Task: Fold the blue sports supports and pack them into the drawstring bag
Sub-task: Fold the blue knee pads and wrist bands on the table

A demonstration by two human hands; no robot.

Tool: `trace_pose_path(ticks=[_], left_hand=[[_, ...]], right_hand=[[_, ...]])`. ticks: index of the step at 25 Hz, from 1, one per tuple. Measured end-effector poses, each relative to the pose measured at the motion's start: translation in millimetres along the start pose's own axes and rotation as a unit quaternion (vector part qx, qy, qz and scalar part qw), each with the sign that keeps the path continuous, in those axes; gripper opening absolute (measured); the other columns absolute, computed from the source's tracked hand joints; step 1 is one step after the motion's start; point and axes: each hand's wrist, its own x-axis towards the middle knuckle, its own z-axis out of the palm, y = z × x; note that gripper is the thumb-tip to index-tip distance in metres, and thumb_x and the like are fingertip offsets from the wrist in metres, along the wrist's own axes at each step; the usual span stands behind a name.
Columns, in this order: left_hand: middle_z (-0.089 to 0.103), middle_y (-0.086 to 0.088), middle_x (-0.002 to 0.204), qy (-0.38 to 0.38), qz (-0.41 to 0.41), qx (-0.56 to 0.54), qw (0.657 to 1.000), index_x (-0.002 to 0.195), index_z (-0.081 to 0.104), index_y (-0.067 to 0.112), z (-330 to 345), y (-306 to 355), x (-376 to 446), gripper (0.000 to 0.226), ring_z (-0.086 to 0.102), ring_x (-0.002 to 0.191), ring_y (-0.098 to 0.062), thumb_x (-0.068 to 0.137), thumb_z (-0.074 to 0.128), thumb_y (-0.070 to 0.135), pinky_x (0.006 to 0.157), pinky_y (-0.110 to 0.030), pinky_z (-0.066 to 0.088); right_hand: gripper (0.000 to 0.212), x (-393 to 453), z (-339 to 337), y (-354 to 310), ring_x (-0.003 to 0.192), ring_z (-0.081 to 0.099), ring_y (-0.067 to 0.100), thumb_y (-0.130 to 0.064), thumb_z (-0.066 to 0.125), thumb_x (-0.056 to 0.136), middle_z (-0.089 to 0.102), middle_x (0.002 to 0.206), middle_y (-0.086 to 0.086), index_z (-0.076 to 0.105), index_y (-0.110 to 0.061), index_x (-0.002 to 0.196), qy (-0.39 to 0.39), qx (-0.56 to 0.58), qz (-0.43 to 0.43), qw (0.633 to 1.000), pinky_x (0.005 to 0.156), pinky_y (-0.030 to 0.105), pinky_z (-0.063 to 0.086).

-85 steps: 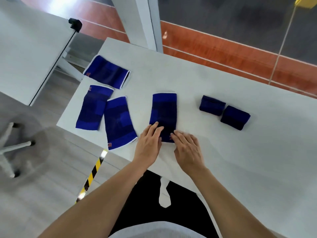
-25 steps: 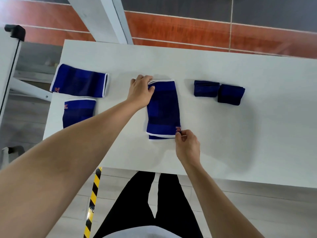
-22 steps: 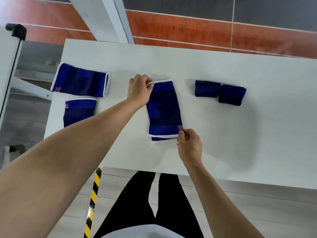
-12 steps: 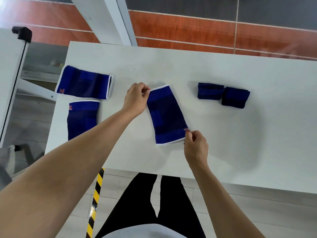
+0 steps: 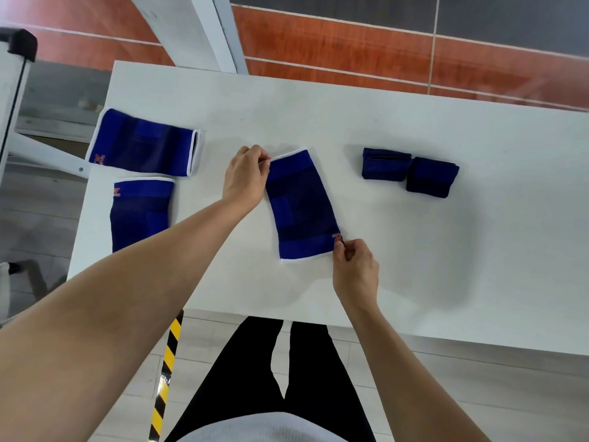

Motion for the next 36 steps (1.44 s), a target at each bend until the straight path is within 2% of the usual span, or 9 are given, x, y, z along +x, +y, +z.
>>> trace_pose_path(ticks=[4, 14, 16, 19, 22, 25, 29, 32, 36], left_hand=[[0.060, -0.006, 0.110, 0.000, 0.001, 0.002, 1.000, 0.105, 0.063, 0.012, -2, 1, -4, 0.014, 0.058, 0.095, -0.024, 0.100, 0.052, 0.018, 0.079, -0.029, 0.039], [0.056, -0.007, 0.114, 0.005, -0.001, 0.010, 1.000, 0.110, 0.059, 0.012, -3, -2, -12, 0.016, 0.056, 0.098, -0.026, 0.095, 0.061, 0.014, 0.080, -0.033, 0.044], [0.052, -0.008, 0.120, 0.035, 0.040, 0.061, 0.997, 0.118, 0.057, 0.015, -4, 0, -20, 0.025, 0.052, 0.104, -0.029, 0.093, 0.063, 0.012, 0.086, -0.038, 0.049], [0.058, -0.008, 0.116, 0.061, 0.209, 0.127, 0.968, 0.118, 0.063, 0.015, -1, -2, -59, 0.031, 0.052, 0.095, -0.032, 0.090, 0.056, 0.001, 0.084, -0.042, 0.051], [0.055, -0.008, 0.139, -0.039, 0.289, 0.187, 0.938, 0.136, 0.056, 0.015, 14, -26, -127, 0.056, 0.054, 0.117, -0.033, 0.084, 0.051, -0.004, 0.095, -0.044, 0.050], [0.022, -0.003, 0.166, -0.124, 0.256, 0.224, 0.932, 0.156, 0.028, 0.020, 20, -46, -153, 0.082, 0.028, 0.149, -0.032, 0.083, 0.053, -0.008, 0.116, -0.040, 0.036], [0.007, 0.003, 0.169, -0.182, 0.240, 0.214, 0.929, 0.159, 0.018, 0.024, 13, -42, -144, 0.091, 0.012, 0.154, -0.028, 0.079, 0.051, -0.005, 0.121, -0.038, 0.027], [0.005, 0.005, 0.169, -0.202, 0.219, 0.198, 0.934, 0.158, 0.018, 0.024, 12, -41, -145, 0.089, 0.008, 0.155, -0.025, 0.080, 0.054, 0.000, 0.122, -0.037, 0.025], [0.007, 0.003, 0.168, -0.202, 0.201, 0.172, 0.943, 0.157, 0.021, 0.022, 13, -35, -150, 0.085, 0.010, 0.155, -0.023, 0.082, 0.058, 0.009, 0.122, -0.037, 0.025]], right_hand=[[0.020, 3, 0, 1, 0.075, 0.064, 0.018, -0.036, 0.057, 0.100, 0.069, 0.080, -0.003, 0.056, -0.016, 0.096, 0.008, 0.017, -0.007, 1.000, 0.064, 0.035, 0.050], [0.011, -1, 1, -1, 0.076, 0.062, 0.015, -0.027, 0.057, 0.098, 0.068, 0.081, -0.003, 0.053, -0.016, 0.099, 0.010, 0.012, -0.011, 1.000, 0.062, 0.030, 0.044], [0.015, -1, 2, -4, 0.080, 0.060, 0.017, -0.029, 0.058, 0.097, 0.066, 0.086, -0.003, 0.053, -0.015, 0.102, 0.006, -0.003, -0.011, 1.000, 0.069, 0.031, 0.045], [0.022, -1, 7, -4, 0.084, 0.054, 0.019, -0.032, 0.060, 0.096, 0.059, 0.102, 0.000, 0.054, -0.014, 0.106, 0.010, -0.048, -0.018, 0.999, 0.077, 0.033, 0.042], [0.023, 0, 10, -8, 0.080, 0.053, 0.021, -0.033, 0.060, 0.095, 0.052, 0.110, 0.002, 0.057, -0.014, 0.106, 0.001, -0.082, -0.007, 0.997, 0.083, 0.039, 0.047], [0.015, -3, 13, -10, 0.081, 0.053, 0.017, -0.032, 0.062, 0.092, 0.057, 0.103, -0.002, 0.060, -0.017, 0.097, 0.004, -0.066, -0.019, 0.998, 0.083, 0.039, 0.049], [0.021, -14, 12, -16, 0.077, 0.060, 0.012, -0.039, 0.058, 0.095, 0.063, 0.086, -0.006, 0.059, -0.019, 0.090, -0.012, 0.044, 0.027, 0.999, 0.065, 0.031, 0.045], [0.039, -9, 13, -20, 0.059, 0.045, 0.018, -0.034, 0.042, 0.101, 0.051, 0.065, -0.003, 0.053, -0.009, 0.074, -0.047, 0.072, 0.083, 0.993, 0.057, 0.032, 0.035], [0.037, -10, 16, -18, 0.061, 0.044, 0.023, -0.028, 0.038, 0.103, 0.050, 0.066, 0.006, 0.053, -0.006, 0.078, -0.103, 0.050, 0.068, 0.991, 0.056, 0.033, 0.035]])
